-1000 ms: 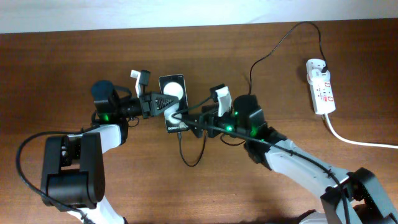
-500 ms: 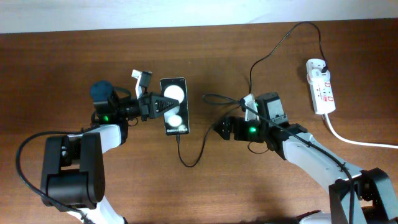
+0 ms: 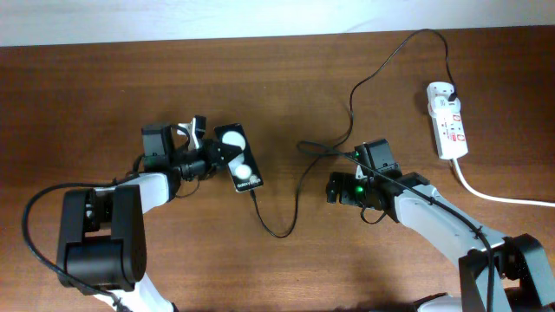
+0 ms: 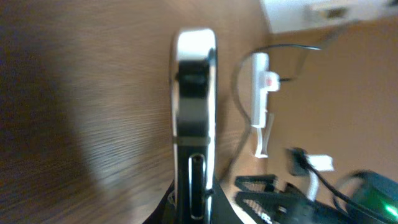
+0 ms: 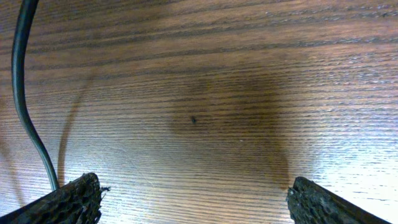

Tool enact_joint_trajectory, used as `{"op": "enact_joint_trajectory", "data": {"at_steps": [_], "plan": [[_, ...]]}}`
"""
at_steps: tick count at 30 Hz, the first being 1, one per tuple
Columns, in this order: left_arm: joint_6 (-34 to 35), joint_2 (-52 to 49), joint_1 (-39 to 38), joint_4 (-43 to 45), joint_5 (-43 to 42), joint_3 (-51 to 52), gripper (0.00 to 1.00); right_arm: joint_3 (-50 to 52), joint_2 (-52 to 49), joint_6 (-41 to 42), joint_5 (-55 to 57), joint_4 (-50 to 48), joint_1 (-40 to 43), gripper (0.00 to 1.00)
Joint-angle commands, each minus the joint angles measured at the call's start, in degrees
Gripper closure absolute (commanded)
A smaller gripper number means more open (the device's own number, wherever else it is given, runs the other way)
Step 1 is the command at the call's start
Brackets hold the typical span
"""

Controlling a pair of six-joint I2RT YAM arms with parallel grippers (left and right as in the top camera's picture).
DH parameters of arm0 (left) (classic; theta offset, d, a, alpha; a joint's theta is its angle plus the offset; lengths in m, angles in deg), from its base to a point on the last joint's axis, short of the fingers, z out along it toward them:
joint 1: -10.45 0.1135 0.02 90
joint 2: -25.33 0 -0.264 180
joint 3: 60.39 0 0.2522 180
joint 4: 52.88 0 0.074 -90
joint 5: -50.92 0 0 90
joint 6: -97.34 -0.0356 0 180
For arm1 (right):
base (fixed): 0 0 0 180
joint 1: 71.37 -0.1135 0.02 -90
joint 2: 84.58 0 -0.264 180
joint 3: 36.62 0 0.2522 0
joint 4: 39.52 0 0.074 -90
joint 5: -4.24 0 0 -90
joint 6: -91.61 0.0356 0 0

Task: Plug charger to phone and switch on socket
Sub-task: 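Open the right gripper and pull it away from the plugged phone, then lower the phone flat onto the table with the left gripper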

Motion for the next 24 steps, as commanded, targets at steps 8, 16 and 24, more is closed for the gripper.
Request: {"op": "enact_joint_trajectory", "data": {"at_steps": [8,16,24], "plan": [[-1.95,0.76,-0.17,-6.93,15.87,0.09,0.87,-0.07,0.74,-0.57,0.87,-0.04,0.24,0.01],[-1.92,0.76,-0.17,-6.91,15.85,0.09,0.46,-0.07,0.74,-0.57,0.87,-0.04,0.24,0.01],[-1.95,0.76,-0.17,-6.93,15.85,0.07,0.12,-0.07,0.74,-0.57,0.87,-0.04,0.24,0.01]]}}
